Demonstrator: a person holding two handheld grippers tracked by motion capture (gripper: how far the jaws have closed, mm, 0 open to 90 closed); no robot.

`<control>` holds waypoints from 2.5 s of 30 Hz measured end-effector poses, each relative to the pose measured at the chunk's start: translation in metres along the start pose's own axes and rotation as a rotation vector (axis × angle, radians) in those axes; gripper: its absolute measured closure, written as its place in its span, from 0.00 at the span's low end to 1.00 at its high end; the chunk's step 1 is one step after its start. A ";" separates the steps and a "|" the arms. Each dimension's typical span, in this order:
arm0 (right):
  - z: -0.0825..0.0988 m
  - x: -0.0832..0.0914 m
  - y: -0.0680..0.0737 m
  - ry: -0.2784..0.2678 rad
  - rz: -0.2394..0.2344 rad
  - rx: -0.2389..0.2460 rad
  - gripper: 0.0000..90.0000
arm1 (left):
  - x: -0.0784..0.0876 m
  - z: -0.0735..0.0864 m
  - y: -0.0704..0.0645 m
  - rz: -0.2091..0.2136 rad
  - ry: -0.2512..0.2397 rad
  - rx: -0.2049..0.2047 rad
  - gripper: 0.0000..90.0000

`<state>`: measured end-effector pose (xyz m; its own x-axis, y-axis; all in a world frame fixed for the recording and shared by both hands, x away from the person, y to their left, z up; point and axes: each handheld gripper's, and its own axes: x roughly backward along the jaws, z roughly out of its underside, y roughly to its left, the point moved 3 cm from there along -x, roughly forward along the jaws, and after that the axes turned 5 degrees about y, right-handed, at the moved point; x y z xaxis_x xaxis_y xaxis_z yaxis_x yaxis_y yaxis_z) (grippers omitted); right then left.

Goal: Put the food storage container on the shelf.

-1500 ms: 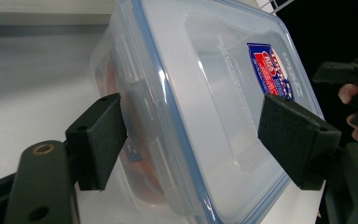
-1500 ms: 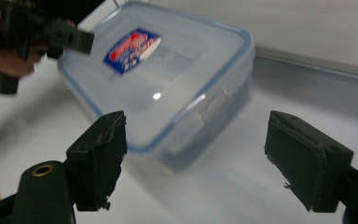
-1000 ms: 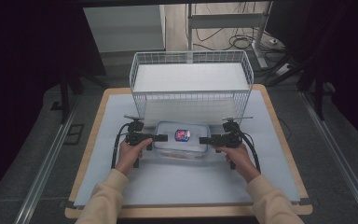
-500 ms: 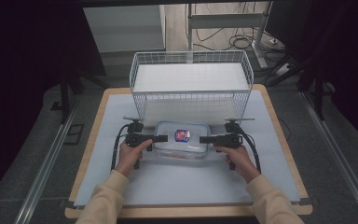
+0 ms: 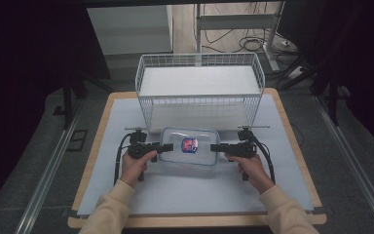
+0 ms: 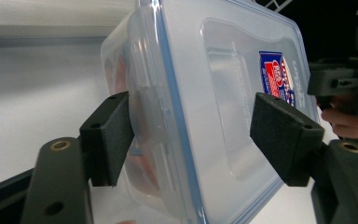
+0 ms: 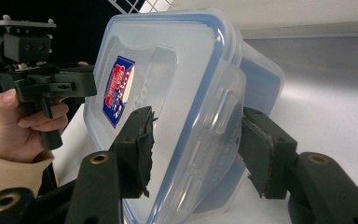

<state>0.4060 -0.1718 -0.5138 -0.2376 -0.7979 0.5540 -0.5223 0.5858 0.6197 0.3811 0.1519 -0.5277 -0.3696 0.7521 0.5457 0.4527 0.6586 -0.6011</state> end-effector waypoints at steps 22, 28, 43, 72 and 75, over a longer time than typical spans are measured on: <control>0.007 0.007 0.009 -0.006 -0.003 0.022 0.57 | 0.011 0.010 -0.002 0.031 -0.043 -0.014 0.45; 0.008 0.007 0.010 -0.014 -0.001 0.028 0.57 | 0.013 0.012 -0.005 0.017 -0.045 -0.026 0.46; 0.010 0.016 0.012 -0.039 0.010 0.027 0.57 | 0.012 0.014 -0.022 -0.033 -0.073 -0.069 0.46; 0.005 0.038 0.027 -0.091 0.012 0.107 0.57 | 0.023 0.007 -0.044 -0.030 -0.123 -0.104 0.47; 0.004 0.041 0.029 -0.096 0.018 0.114 0.57 | 0.023 0.005 -0.047 -0.026 -0.127 -0.107 0.47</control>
<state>0.3778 -0.1881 -0.4748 -0.3217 -0.8007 0.5054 -0.6054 0.5844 0.5403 0.3472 0.1390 -0.4898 -0.4788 0.7367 0.4776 0.5233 0.6763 -0.5185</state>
